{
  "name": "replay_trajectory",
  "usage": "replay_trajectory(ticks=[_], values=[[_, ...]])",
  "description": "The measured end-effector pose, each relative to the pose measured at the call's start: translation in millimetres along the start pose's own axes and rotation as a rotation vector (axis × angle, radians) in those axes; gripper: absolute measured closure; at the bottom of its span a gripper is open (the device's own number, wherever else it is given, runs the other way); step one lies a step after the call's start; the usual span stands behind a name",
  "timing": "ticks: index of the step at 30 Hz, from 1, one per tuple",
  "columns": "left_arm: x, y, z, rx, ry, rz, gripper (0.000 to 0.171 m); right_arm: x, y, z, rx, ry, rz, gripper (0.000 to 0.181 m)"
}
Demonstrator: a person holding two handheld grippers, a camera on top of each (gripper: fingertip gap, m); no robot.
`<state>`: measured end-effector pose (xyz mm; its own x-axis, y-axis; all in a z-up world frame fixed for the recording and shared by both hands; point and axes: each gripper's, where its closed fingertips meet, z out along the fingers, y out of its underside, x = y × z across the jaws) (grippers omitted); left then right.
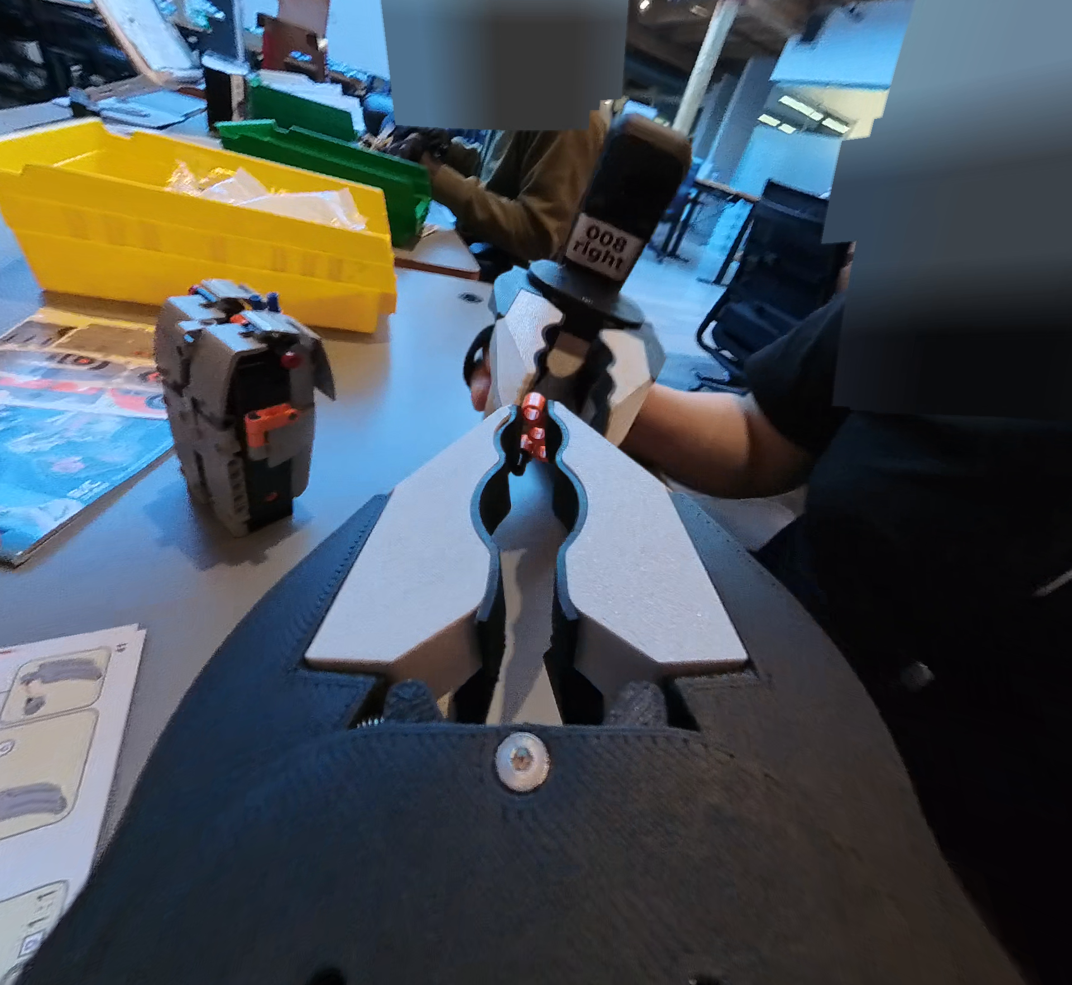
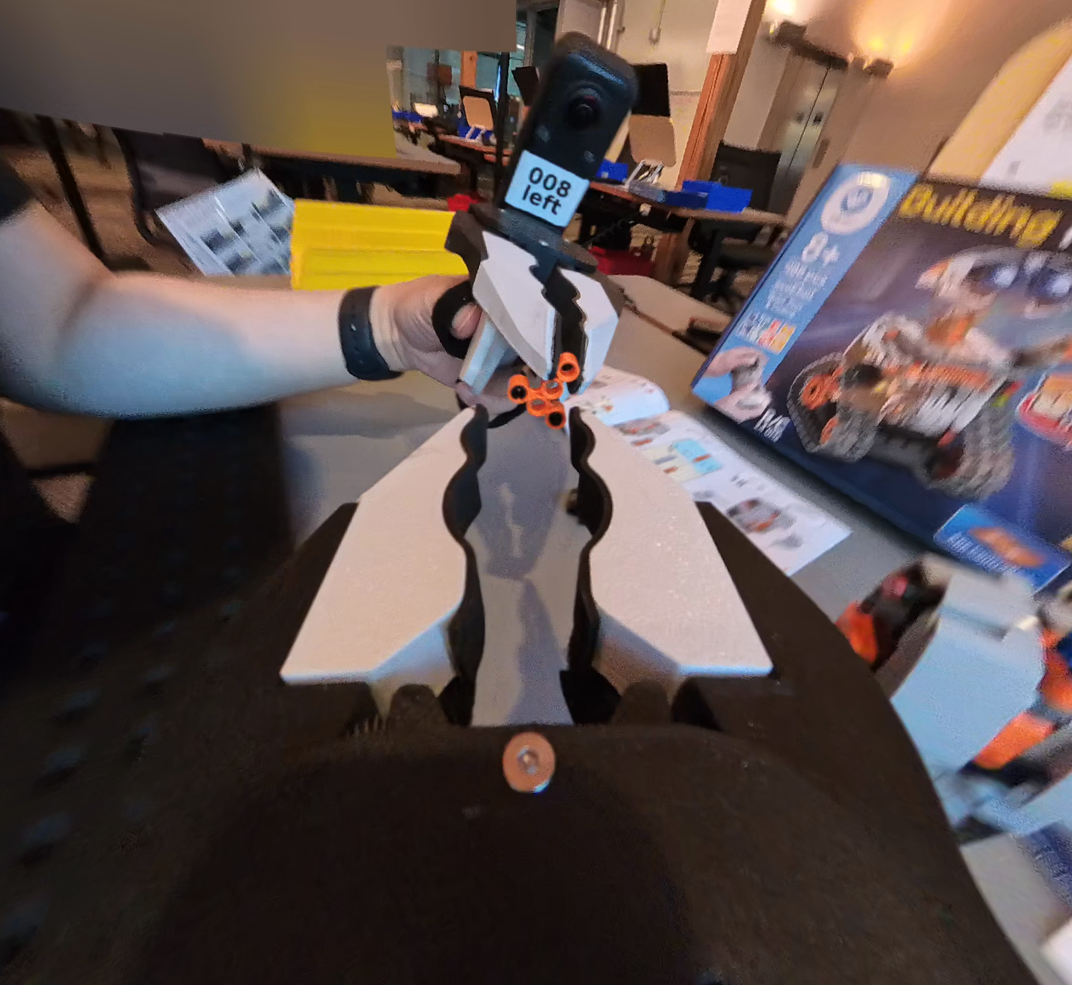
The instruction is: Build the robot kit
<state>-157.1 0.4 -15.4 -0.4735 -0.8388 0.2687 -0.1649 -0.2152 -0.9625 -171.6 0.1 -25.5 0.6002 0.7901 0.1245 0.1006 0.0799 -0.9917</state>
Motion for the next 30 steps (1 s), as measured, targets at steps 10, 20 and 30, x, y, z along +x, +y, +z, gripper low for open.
replay_trajectory(ticks=[10,20,30], values=[[-16,21,20,-0.072,-0.082,-0.002,0.168,24,18,-15,0.02,-0.025,0.514,0.163],[-15,16,22,-0.034,-0.067,-0.032,0.168,17,17,-15,0.05,-0.113,0.625,0.17],[-6,3,26,0.068,0.017,-0.142,0.161,11,-1,-23,0.151,-0.237,0.741,0.176]])
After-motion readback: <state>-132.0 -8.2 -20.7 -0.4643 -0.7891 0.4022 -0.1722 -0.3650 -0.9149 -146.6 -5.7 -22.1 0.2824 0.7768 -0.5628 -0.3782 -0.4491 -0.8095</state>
